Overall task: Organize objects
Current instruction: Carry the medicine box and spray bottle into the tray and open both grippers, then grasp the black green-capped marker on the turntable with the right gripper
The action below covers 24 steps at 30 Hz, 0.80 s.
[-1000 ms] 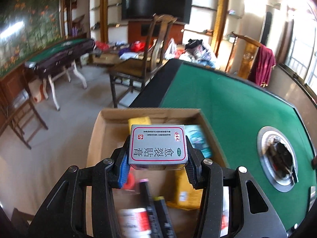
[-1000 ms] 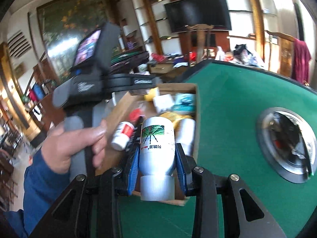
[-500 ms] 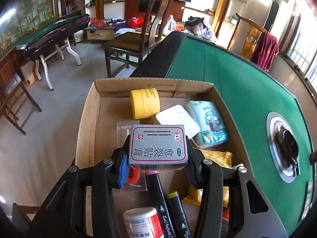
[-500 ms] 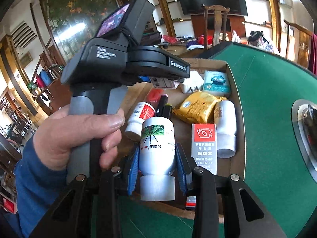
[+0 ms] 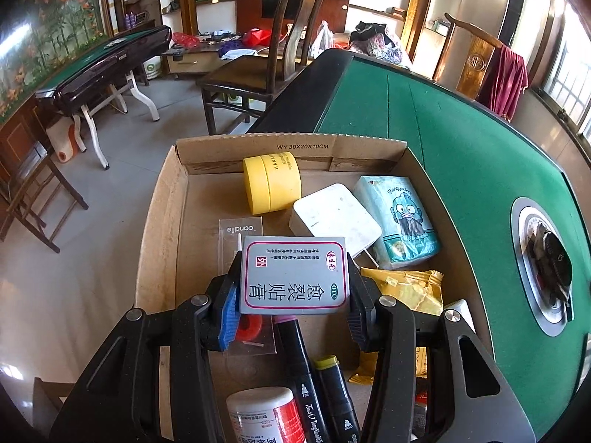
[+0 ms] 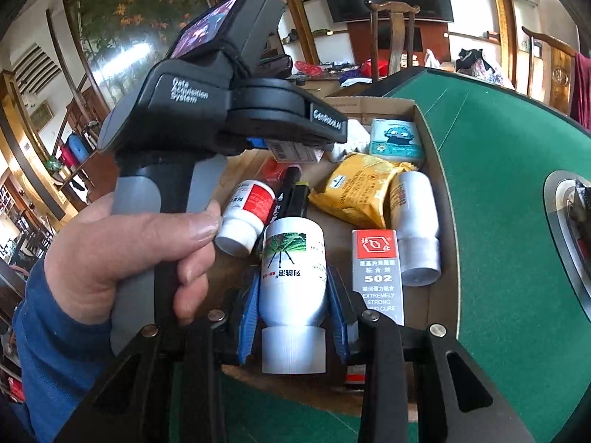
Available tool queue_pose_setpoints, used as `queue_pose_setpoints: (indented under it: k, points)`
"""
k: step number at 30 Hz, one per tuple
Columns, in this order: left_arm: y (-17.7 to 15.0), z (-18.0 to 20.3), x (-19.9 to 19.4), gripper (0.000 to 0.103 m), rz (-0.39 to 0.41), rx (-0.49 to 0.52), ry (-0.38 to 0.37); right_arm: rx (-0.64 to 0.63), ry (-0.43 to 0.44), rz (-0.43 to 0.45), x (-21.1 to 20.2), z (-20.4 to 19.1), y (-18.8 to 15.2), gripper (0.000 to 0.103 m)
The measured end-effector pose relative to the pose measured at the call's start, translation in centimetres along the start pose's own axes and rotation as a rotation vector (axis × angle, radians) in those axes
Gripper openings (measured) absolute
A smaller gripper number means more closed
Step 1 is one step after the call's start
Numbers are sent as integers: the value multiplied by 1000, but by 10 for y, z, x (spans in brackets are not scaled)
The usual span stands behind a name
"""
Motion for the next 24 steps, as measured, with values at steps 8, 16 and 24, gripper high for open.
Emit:
queue_pose_setpoints:
  k: [8,16,24]
  points:
    - [1,0,1,48,-2,0,9,-9,-19,4,-4,0,1,36]
    - [7,-1,-11,53,54,-19,-39,-11,6,42,-17,-2,4,36]
    - [16,-9,-56,55,268,-71,-122,41,49,97,-35,6,11,36]
Point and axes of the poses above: each gripper's, at about its wrist camera, not at the fingertips, and x roughly the way its jaws point, z to its right, y to its top, the point moved 2 cm from there along x, roughly the way its jaws point, and after that the axes turned 12 degrees about x, right-handed, at the moved point
